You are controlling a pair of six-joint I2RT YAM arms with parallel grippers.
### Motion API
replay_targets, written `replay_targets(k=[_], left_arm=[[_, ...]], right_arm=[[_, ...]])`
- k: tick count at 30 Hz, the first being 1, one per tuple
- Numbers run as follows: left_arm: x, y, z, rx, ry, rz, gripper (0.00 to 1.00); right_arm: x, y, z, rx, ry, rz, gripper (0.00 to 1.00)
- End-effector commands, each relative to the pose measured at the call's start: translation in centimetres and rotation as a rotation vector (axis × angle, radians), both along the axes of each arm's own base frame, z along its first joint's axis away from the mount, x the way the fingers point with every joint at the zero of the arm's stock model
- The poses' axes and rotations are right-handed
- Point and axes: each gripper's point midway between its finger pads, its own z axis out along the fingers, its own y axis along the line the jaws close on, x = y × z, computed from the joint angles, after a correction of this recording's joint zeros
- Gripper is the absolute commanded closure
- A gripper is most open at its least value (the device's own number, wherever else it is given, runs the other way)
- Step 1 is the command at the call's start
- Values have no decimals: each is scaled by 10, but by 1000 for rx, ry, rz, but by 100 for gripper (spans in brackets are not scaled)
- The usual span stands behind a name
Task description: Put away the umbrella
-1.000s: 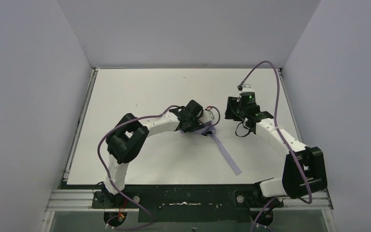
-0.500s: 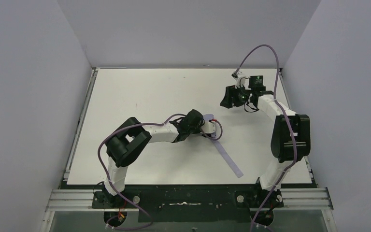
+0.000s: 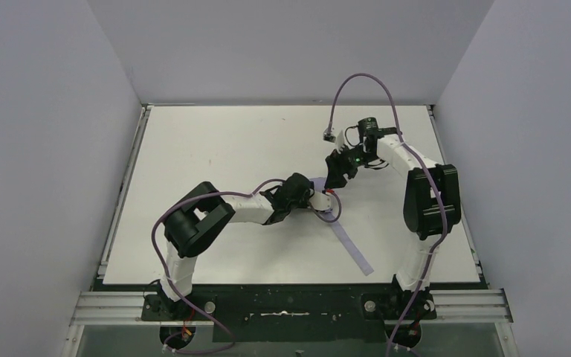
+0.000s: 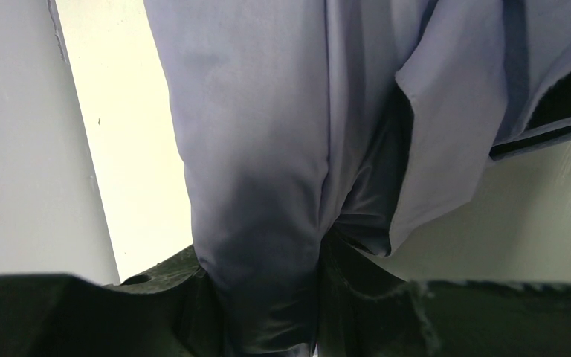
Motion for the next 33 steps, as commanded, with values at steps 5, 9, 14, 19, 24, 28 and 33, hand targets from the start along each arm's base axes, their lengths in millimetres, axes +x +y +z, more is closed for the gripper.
replay_targets(k=[5,9,14,19,24,28,33], left_arm=[[-21,-2,-22,34,71,-84,100],[-23,-2,-22,28,78,-89,100],[-25,-3,-21,16,82,-93,100],[-25,-6,-17,-10,82,-92,100],[-23,-7,-11,-35,74,-80,100],[-23,-7,-4,-60,73,-67,87],[-21,-6,18,-120,29,-51,59]], right_arm=[[-12,6,2,-16,-19,135,30],[-14,15,-4,-30,-19,163,29],[-17,16,-22,-89,13,183,29],[-20,8,-45,-180,69,188,35],[-26,-5,-60,-257,111,184,51],[-27,-14,-69,-303,113,173,64],[-22,-16,-74,-312,93,147,74]])
